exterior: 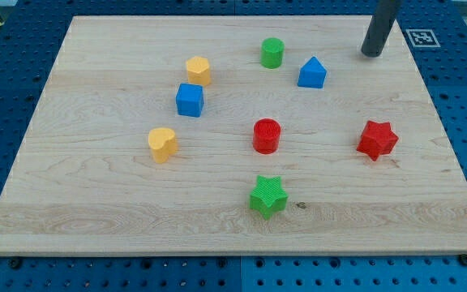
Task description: Push the blue triangle down a bit
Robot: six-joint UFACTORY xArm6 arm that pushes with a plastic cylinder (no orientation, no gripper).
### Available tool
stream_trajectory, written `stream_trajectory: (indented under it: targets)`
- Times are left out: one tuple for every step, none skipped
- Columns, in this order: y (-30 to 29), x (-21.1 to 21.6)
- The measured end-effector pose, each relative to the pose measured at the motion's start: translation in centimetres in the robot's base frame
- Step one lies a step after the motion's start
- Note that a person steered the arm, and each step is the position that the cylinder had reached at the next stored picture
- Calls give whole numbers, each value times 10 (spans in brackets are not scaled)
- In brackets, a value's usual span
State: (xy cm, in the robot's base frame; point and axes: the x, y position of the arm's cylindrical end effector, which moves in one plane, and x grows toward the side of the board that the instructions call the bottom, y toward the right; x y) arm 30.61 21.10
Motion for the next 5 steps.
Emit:
stream_trajectory:
  targets:
    - [-89,14]
    - [-94,14]
    - [-94,13]
    - [-90,5]
    - [-90,3]
